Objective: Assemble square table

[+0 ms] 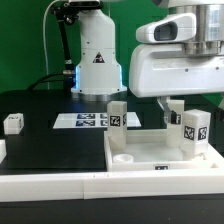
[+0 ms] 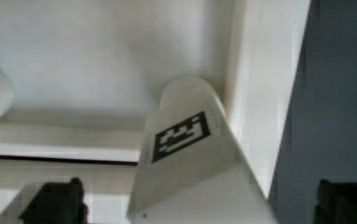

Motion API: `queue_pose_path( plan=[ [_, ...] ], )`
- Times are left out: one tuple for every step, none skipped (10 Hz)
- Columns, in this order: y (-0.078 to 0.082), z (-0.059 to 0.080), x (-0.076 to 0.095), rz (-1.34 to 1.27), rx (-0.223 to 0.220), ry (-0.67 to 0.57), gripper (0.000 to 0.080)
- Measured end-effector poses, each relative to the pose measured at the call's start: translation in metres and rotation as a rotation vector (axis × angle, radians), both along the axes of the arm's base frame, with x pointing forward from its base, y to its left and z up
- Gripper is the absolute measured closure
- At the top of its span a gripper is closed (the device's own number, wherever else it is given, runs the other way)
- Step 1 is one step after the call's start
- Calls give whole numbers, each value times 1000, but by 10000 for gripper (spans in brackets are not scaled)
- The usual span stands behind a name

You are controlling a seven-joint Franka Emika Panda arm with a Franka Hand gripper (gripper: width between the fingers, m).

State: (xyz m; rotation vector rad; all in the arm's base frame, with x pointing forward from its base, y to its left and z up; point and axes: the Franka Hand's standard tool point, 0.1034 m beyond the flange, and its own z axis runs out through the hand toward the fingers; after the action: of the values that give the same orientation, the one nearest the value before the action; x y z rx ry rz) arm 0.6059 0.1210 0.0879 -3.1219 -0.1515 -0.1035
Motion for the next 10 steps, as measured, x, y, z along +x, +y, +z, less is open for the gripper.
queue_pose_path(
  plan=[
    [-1,1,2,78,-11,-12,151],
    [-2,2,4,121,-14,-34,151],
    [-2,1,4,122,-15,-33,151],
    [-2,1,4,120,-15,-33,284],
    [-3,1,3,120,-15,-32,284],
    [-3,1,3,120,-15,-32,423],
    [-3,0,3,110,-14,-32,508],
    [-3,0,3,94,-13,-32,508],
    [-3,0,3,94,-13,-32,508],
    [-3,0,3,74,-10,-31,508]
  ],
)
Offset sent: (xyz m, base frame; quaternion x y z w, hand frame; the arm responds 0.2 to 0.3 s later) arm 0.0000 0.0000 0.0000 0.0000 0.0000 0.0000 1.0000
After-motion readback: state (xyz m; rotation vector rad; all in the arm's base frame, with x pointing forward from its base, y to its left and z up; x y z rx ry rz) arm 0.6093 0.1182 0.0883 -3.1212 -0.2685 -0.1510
